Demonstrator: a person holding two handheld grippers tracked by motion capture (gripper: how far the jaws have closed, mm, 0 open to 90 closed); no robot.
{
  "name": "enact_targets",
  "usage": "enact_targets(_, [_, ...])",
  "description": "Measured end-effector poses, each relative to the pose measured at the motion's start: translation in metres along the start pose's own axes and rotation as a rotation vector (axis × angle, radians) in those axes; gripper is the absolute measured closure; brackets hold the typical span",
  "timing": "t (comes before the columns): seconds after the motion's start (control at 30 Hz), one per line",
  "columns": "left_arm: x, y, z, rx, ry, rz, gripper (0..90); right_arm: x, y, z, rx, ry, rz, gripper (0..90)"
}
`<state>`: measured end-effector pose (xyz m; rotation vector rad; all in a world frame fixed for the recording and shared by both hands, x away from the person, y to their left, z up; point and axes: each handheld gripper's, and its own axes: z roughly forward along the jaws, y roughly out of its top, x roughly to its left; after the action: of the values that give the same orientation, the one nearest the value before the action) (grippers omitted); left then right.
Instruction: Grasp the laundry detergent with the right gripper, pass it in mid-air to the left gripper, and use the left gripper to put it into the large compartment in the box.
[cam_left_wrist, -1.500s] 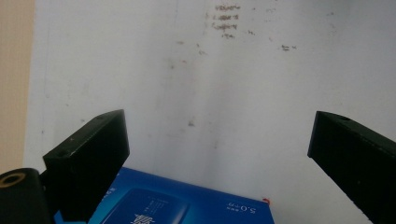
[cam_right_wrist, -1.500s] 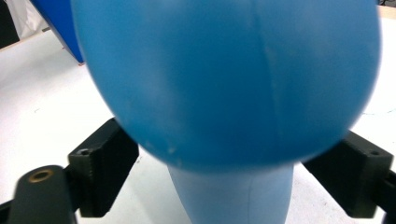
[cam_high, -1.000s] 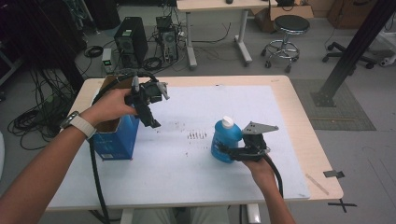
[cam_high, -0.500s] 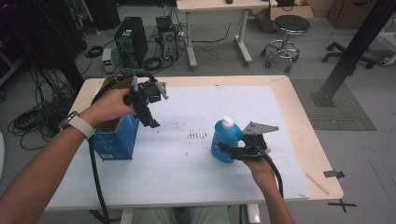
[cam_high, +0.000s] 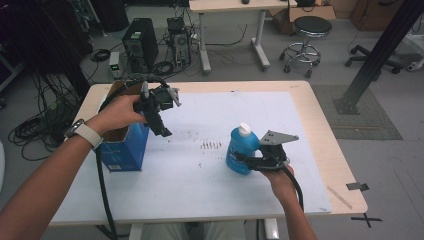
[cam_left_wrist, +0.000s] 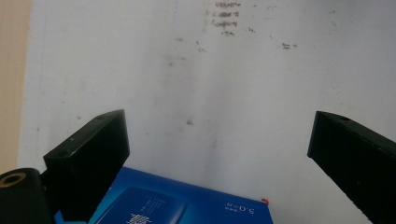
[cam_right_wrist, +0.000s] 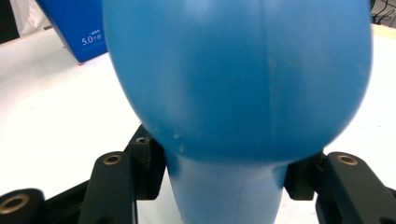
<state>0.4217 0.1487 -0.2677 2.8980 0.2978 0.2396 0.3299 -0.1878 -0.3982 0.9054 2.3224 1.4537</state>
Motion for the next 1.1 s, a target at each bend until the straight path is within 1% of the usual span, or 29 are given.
enact_targets(0.1, [0.0,0.0,0.0,0.002,0.0,-0.002,6.0,-0.003,0.001,-0.002,0.007,0.01,0.013,44.0])
enact_targets(0.17, [0.0,-0.001,-0.001,0.001,0.0,-0.005,6.0,-0.003,0.002,-0.003,0.01,0.012,0.012,44.0])
enact_targets(0.2, [0.001,-0.001,-0.002,0.006,-0.002,-0.004,6.0,-0.004,0.004,-0.005,0.016,0.011,0.006,44.1])
enact_targets(0.23, [0.0,-0.001,-0.002,0.003,-0.007,-0.012,6.1,-0.004,0.004,-0.007,0.017,0.011,0.004,44.1])
enact_targets(0.33, [0.0,-0.001,-0.004,0.003,-0.007,-0.014,6.2,-0.005,0.008,-0.011,0.012,0.017,0.003,44.1])
enact_targets(0.37, [-0.001,-0.001,-0.006,0.006,-0.007,-0.017,6.3,-0.005,0.012,-0.015,0.011,0.028,0.001,44.1])
enact_targets(0.47, [-0.003,0.0,-0.01,0.001,-0.004,-0.015,6.2,-0.005,0.016,-0.019,0.012,0.037,-0.008,44.1])
enact_targets(0.5, [-0.005,0.001,-0.014,0.002,-0.001,-0.015,6.2,-0.004,0.02,-0.023,0.018,0.046,-0.021,44.2])
enact_targets(0.53, [-0.005,0.001,-0.014,0.002,-0.001,-0.015,6.2,-0.004,0.022,-0.024,0.019,0.05,-0.025,44.2])
enact_targets(0.57, [-0.008,0.002,-0.019,0.001,0.001,-0.013,6.2,-0.004,0.025,-0.026,0.019,0.055,-0.031,44.1])
enact_targets(0.6, [-0.008,0.002,-0.019,0.001,0.001,-0.013,6.2,-0.004,0.025,-0.026,0.019,0.055,-0.031,44.1])
enact_targets(0.63, [-0.011,0.003,-0.024,-0.014,-0.012,-0.015,6.2,-0.003,0.03,-0.03,0.019,0.069,-0.041,44.1])
enact_targets(0.67, [-0.011,0.003,-0.024,-0.014,-0.012,-0.015,6.2,-0.003,0.033,-0.032,0.019,0.076,-0.045,44.2])
enact_targets(0.73, [-0.016,0.006,-0.029,-0.008,-0.011,-0.006,6.2,-0.001,0.038,-0.034,0.023,0.087,-0.06,44.2])
enact_targets(0.77, [-0.016,0.006,-0.029,-0.008,-0.011,-0.006,6.2,-0.001,0.038,-0.034,0.023,0.087,-0.06,44.2])
enact_targets(0.8, [-0.019,0.008,-0.032,-0.016,-0.011,-0.008,6.2,0.001,0.045,-0.037,0.029,0.099,-0.079,44.2])
enact_targets(0.87, [-0.021,0.009,-0.035,-0.019,-0.012,-0.006,6.2,0.002,0.047,-0.038,0.032,0.104,-0.085,44.2])
enact_targets(0.9, [-0.025,0.013,-0.04,-0.021,-0.01,-0.002,6.2,0.004,0.054,-0.04,0.034,0.124,-0.099,44.2])
enact_targets(1.1, [-0.04,0.022,-0.057,-0.037,-0.017,0.015,6.3,0.009,0.068,-0.042,0.033,0.178,-0.129,44.1])
